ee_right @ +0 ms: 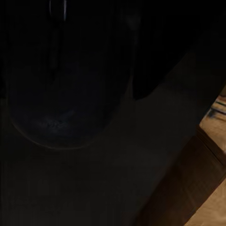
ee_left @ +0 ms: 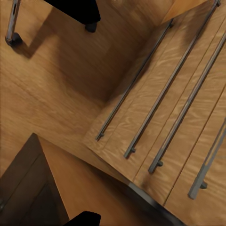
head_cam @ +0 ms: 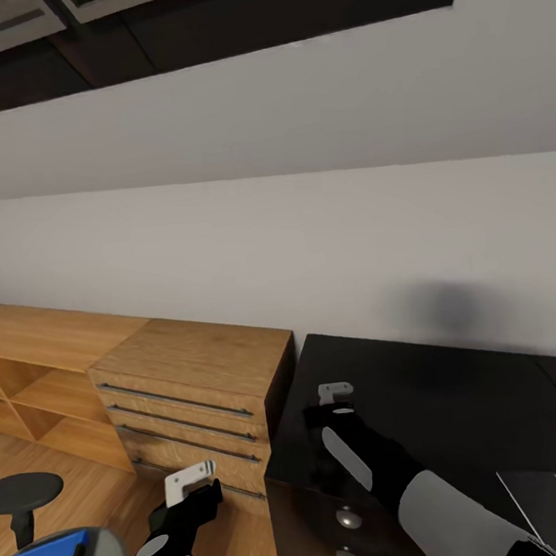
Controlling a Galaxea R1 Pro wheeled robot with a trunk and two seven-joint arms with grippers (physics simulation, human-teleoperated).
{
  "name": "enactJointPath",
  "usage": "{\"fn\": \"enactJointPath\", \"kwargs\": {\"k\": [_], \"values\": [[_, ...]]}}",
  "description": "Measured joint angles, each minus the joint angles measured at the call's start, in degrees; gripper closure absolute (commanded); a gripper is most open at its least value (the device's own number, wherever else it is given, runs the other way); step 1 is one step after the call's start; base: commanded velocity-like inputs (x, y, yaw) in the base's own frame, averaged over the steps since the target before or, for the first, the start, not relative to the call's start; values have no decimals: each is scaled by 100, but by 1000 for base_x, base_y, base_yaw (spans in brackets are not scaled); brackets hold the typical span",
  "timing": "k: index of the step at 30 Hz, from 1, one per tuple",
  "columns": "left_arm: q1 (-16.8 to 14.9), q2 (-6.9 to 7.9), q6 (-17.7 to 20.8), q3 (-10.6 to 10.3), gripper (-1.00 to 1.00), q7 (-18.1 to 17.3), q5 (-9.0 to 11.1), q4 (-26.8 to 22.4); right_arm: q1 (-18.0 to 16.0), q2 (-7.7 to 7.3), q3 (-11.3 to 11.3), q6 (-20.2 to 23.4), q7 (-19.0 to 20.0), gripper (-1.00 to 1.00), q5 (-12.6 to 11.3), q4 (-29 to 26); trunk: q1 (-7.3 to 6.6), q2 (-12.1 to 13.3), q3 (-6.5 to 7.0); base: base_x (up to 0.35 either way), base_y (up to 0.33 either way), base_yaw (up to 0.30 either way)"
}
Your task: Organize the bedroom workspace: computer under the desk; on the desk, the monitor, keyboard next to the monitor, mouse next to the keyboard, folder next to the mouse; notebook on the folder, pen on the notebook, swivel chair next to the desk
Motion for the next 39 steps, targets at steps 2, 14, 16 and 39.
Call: {"fn": "enactJointPath", "kwargs": {"k": [2, 14, 16, 39], "values": [[0, 1, 0, 0, -100, 0, 0, 0, 22, -48, 12, 61, -336, 100, -23, -318, -43, 81, 36, -132, 0, 0], [0, 7, 0, 7, -100, 0, 1, 2, 225, -141, 28, 126, -1009, 100, -53, -1011, -304, 562, 251, -302, 0, 0], [0, 7, 0, 7, -100, 0, 3, 2, 229, -143, 28, 120, -1013, 100, -51, -1075, -328, 604, 270, -131, 0, 0], [0, 7, 17, 18, -100, -18, 2, 1, 535, -157, -45, 109, -1015, 100, -46, -1747, -330, 604, 280, -190, 94, -127]]}}
